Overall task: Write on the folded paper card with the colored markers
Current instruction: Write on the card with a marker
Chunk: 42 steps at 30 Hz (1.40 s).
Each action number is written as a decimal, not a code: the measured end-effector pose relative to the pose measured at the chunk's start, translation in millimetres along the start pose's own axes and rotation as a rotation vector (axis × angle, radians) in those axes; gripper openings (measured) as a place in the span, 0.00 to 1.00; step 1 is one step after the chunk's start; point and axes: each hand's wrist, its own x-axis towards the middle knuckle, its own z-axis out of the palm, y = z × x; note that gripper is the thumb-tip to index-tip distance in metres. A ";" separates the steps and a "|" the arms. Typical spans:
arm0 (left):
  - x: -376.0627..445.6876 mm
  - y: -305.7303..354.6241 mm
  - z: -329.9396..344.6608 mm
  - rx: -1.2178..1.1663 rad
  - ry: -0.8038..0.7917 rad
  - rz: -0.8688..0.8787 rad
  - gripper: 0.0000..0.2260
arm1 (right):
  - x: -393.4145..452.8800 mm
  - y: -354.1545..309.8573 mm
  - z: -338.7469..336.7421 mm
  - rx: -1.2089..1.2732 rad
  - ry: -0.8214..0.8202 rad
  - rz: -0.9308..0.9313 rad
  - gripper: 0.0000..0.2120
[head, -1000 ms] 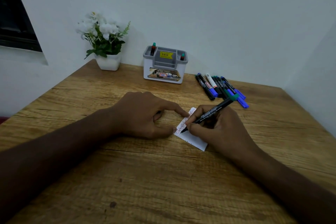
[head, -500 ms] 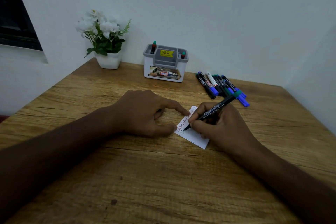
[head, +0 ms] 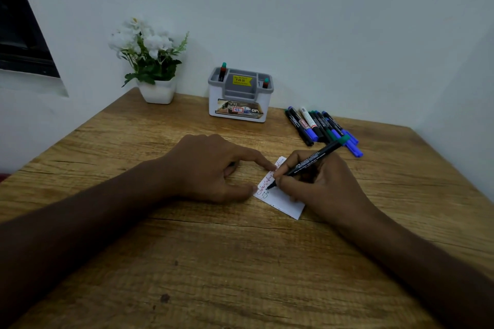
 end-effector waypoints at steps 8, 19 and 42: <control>-0.6 2.6 -1.5 0.007 -0.009 -0.006 0.26 | 1.0 -1.0 -0.9 -0.009 0.009 0.020 0.03; -1.5 3.2 -1.7 0.014 0.003 -0.010 0.26 | 1.0 -0.2 -0.9 -0.053 0.017 0.015 0.04; 0.0 0.6 0.2 0.001 -0.014 0.000 0.26 | 3.0 0.4 -1.1 -0.024 0.042 0.080 0.05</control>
